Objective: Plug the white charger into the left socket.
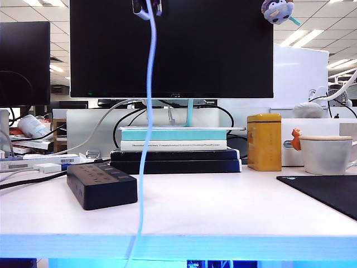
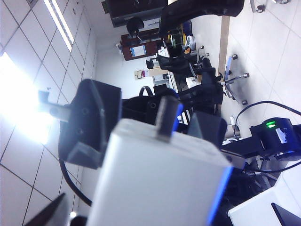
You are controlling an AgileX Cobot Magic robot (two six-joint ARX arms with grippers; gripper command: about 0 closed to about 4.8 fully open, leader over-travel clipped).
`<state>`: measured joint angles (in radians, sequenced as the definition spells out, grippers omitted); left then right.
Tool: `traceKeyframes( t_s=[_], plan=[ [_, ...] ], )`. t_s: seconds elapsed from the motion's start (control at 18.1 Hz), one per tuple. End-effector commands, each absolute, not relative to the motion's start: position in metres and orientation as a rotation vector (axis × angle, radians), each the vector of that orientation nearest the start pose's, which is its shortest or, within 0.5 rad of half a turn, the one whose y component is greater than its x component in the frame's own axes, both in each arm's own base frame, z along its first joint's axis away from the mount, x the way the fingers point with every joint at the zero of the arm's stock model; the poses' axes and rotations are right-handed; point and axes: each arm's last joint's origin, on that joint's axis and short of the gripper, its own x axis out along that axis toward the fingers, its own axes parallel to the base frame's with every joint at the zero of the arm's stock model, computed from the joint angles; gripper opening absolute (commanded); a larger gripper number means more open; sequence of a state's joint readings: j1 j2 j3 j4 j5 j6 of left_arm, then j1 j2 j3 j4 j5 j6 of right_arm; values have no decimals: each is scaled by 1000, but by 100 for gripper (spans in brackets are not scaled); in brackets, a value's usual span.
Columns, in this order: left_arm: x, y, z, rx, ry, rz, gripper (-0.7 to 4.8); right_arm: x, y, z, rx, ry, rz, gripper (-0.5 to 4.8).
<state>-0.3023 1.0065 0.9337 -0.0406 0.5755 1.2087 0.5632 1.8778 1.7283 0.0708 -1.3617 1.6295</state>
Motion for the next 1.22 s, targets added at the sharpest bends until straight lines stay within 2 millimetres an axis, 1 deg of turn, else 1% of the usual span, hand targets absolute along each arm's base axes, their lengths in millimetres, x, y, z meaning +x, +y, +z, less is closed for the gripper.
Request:
traceKeyframes(
  t_s=[0.06,0.17,0.22,0.33,0.5,0.66,0.88,0.94,0.99,1.05,1.11,1.22],
  plan=[
    [203,-81,359,977,-382,-878,210,352,234,380,1083,1531,1389,270],
    [203,-81,359,887,-335,-888,210,361,218,380,1105,1500,1366,269],
    [203,-81,359,857,-320,-891,210,368,206,381,1121,1468,1348,270],
    [204,-81,359,823,-302,-893,210,377,191,380,1144,1435,1320,270],
    [204,-81,358,817,-297,-896,210,377,188,383,1142,1420,1325,270],
    [209,-82,356,799,-285,-900,210,378,188,382,1130,1400,1332,270],
    [210,-83,363,737,-336,-894,210,377,188,381,1103,1382,1358,269],
    [210,-83,368,728,-378,-872,210,377,188,381,1104,1385,1357,222],
    [210,-83,370,729,-403,-863,210,377,188,381,1104,1385,1356,156],
    [210,-83,372,725,-420,-857,210,378,188,381,1105,1381,1354,48],
    [209,-83,373,721,-432,-854,210,377,189,381,1100,1368,1356,0],
    [210,-83,373,704,-422,-858,210,377,190,381,1098,1366,1359,-2]
  ],
)
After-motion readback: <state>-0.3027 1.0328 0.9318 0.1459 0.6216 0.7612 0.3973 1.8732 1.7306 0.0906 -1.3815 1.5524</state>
